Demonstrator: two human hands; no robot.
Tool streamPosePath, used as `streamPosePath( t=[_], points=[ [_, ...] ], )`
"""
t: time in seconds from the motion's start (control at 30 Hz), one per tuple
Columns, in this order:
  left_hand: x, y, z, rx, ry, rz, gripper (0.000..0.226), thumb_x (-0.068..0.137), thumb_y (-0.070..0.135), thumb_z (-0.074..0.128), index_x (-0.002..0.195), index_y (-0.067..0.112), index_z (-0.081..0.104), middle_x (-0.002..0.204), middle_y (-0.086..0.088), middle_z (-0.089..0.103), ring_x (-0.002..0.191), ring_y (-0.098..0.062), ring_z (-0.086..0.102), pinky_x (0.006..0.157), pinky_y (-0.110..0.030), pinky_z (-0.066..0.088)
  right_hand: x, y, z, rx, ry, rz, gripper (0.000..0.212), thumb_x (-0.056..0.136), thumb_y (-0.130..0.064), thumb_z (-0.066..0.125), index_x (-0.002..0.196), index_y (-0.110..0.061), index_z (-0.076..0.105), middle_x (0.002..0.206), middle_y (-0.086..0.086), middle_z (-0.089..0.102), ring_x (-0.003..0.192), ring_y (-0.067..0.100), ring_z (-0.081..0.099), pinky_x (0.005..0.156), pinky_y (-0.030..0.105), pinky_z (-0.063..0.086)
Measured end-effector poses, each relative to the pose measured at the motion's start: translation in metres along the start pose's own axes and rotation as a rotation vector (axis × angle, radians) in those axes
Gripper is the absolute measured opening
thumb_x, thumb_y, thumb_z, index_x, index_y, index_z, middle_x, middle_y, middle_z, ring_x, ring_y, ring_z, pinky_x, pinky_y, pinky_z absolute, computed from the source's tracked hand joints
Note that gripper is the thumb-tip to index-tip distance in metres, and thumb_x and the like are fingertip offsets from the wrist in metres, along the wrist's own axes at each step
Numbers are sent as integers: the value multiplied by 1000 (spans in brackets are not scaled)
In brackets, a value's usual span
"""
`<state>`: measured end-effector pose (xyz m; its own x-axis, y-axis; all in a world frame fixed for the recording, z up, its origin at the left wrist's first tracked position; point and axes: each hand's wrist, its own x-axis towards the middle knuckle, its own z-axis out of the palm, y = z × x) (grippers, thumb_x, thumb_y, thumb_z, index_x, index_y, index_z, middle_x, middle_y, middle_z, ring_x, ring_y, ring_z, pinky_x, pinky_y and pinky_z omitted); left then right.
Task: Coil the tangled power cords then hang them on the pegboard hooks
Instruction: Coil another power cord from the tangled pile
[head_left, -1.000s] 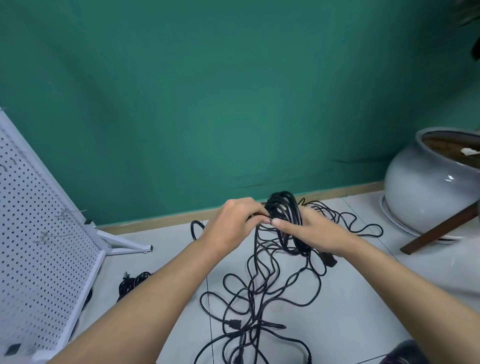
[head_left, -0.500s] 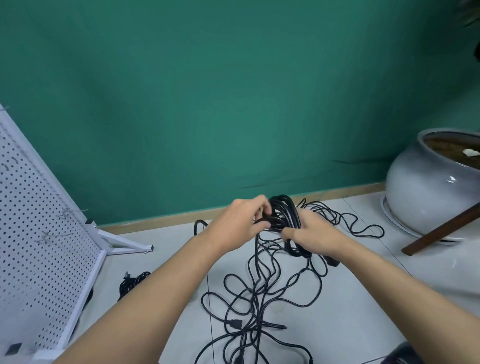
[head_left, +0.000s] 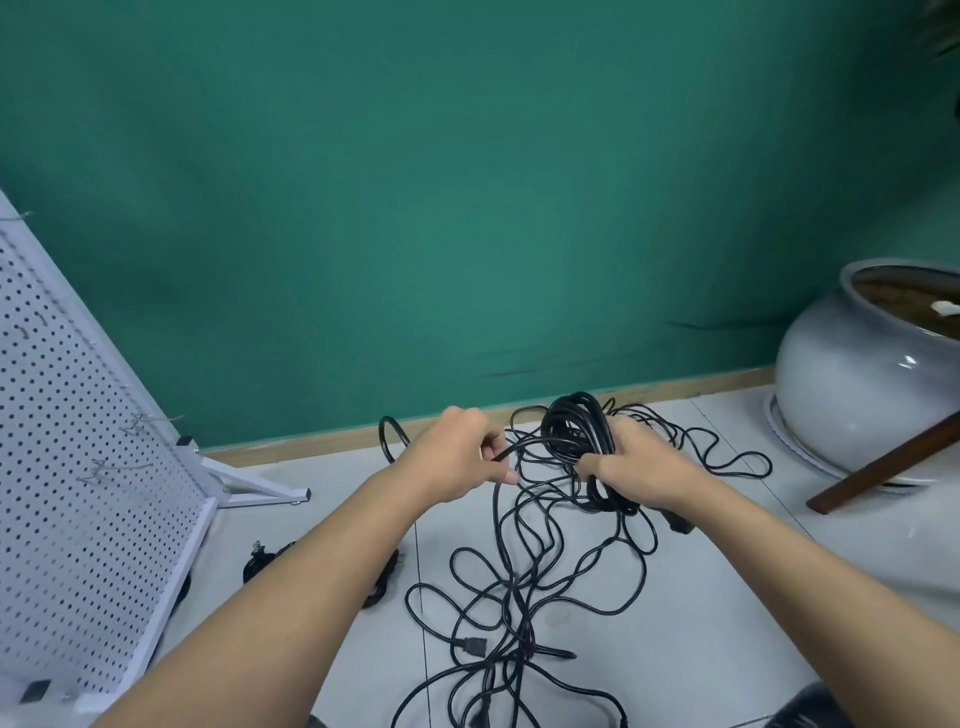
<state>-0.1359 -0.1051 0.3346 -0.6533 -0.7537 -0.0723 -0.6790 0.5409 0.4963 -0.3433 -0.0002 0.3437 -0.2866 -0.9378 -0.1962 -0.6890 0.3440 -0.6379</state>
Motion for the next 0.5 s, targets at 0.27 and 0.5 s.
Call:
streamPosePath(
  t=[0.27, 0.5],
  points=[
    [-5, 14, -8, 178, 394, 323, 21, 106, 43, 48, 105, 25, 58, 82, 12, 63, 73, -19, 52, 66, -38, 48, -2, 6, -1, 136, -145, -66, 10, 94, -28, 72, 91, -19, 69, 81, -3, 71, 73, 12, 63, 72, 28, 47],
    [8, 5, 0, 71, 383, 427, 17, 104, 34, 57, 107, 25, 71, 86, 5, 59, 77, -19, 56, 72, -40, 52, -11, -1, 9, 163, -485, -199, 18, 96, -23, 70, 82, -15, 61, 75, 1, 64, 61, 13, 57, 59, 27, 47]
  ],
)
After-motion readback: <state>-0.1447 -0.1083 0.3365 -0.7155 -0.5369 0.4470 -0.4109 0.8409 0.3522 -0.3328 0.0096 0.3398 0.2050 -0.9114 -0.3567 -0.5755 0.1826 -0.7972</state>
